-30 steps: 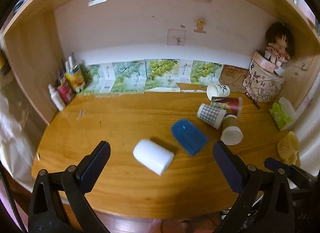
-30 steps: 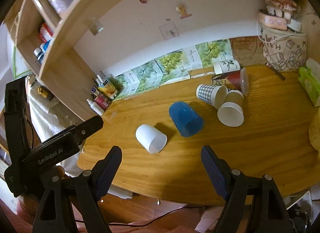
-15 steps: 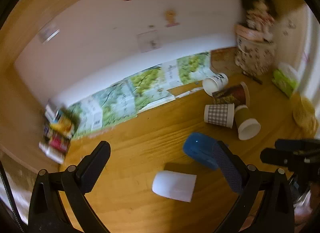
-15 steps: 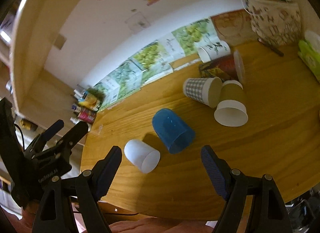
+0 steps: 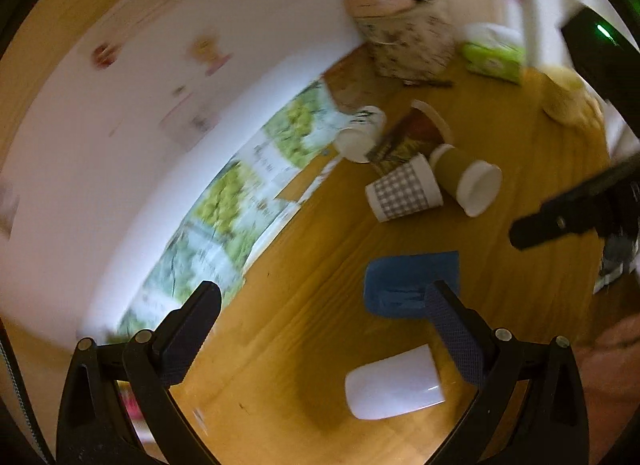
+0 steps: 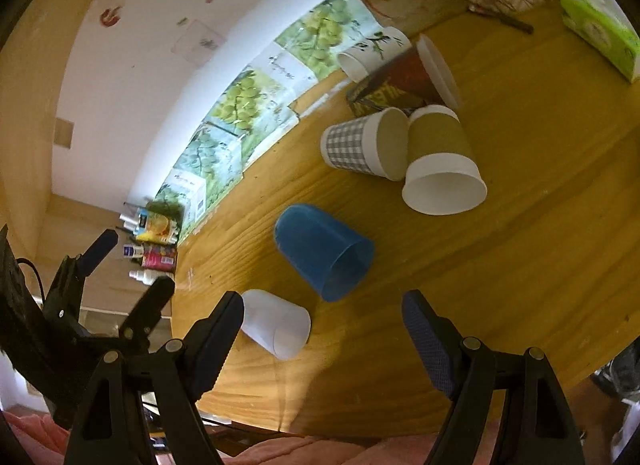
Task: Flip cup upright
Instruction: 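Move the left tool down toward the blue cup lying on its side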
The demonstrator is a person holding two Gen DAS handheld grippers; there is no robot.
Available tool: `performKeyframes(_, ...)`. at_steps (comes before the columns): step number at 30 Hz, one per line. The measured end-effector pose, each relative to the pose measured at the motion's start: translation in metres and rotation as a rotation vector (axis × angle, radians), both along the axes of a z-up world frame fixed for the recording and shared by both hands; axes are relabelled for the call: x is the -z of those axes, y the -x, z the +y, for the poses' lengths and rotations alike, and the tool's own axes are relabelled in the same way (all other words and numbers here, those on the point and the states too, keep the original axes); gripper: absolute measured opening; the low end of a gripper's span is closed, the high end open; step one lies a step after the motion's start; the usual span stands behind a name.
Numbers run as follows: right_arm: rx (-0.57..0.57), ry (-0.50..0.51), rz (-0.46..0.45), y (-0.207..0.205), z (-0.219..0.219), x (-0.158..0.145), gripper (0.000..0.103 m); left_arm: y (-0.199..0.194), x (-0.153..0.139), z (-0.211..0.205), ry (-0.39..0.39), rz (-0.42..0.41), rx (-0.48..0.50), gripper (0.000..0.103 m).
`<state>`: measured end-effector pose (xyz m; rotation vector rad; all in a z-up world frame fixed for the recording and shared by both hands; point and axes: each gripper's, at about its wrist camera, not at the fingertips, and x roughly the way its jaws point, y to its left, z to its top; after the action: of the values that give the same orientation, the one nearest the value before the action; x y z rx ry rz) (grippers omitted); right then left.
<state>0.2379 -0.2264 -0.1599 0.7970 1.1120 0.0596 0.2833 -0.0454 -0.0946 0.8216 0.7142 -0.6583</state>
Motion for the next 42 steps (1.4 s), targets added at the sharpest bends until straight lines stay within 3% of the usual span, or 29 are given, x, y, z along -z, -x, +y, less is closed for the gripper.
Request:
performKeyframes(10, 0.073, 0.000, 0.044, -0.008, -0.007, 0.015, 0.082, 0.004, 0.028, -0.014, -0.173, -0.034, 0.467, 0.102)
performKeyframes(23, 0.175, -0.010, 0.100, 0.001, -0.014, 0.030, 0.082, 0.004, 0.073, -0.029, -0.275, 0.014, 0.865, 0.102)
performKeyframes(32, 0.247, -0.007, 0.149, 0.016, -0.012, 0.039, 0.082, 0.008, 0.103, -0.041, -0.351, 0.045, 1.072, 0.102)
performKeyframes(42, 0.270, 0.005, 0.173, 0.024, -0.007, 0.039, 0.082, 0.012, 0.127, -0.045, -0.445, 0.119, 1.181, 0.102)
